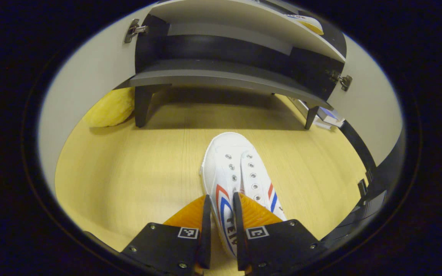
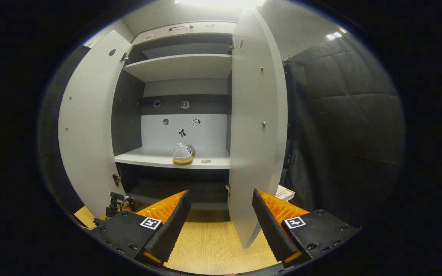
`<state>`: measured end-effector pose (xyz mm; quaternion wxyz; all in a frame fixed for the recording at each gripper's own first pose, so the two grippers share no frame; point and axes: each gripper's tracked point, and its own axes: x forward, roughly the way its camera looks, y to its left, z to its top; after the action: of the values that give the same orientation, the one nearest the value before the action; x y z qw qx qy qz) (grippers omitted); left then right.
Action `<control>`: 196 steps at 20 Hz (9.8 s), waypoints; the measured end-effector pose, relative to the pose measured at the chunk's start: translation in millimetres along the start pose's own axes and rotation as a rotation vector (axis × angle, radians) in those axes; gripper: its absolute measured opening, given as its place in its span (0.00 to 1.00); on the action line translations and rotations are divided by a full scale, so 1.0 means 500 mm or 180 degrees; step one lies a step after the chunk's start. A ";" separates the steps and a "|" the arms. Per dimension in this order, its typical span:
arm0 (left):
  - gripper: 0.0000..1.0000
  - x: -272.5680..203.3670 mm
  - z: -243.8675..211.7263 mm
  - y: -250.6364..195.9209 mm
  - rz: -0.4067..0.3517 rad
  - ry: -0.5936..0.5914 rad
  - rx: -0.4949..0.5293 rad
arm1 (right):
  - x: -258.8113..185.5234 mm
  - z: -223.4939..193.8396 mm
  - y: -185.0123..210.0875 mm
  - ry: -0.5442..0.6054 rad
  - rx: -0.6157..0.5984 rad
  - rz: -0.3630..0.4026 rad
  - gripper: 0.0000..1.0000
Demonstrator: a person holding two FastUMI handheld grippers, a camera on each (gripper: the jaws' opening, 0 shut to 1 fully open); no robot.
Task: Grab one shoe with the right hand and put it into the shoe cabinet, grab the other shoe with the left hand and put it into the shoe cabinet; then close the right door with the right hand and the left door with the left hand.
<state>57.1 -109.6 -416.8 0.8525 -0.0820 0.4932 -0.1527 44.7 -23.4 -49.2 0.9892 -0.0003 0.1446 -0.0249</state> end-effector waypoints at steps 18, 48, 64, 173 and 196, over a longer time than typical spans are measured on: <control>0.02 -0.058 0.090 0.021 0.0019 -0.0859 0.0324 | -0.038 0.042 0.010 -0.0150 0.0009 0.0156 1.00; 0.02 -0.087 0.102 0.025 0.0289 -0.2090 0.0233 | -0.071 0.009 -0.132 -0.0101 0.0181 -0.0170 1.00; 0.86 -0.194 0.126 -0.008 0.0520 -0.2385 0.0221 | -0.072 0.064 -0.205 -0.0257 0.0139 -0.0352 1.00; 0.91 -0.759 -0.201 0.234 0.0933 -0.3180 0.0481 | 0.077 0.202 -0.210 -0.0640 0.0287 0.0397 0.97; 0.91 -0.777 -0.220 0.226 0.0740 -0.3096 0.0655 | -0.170 0.185 -0.052 -0.0744 0.0159 0.0547 0.97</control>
<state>-199.3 130.3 -188.0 0.9984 -0.0039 0.0277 -0.0488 -11.6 -46.0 64.0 0.9975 0.0337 0.0273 0.0565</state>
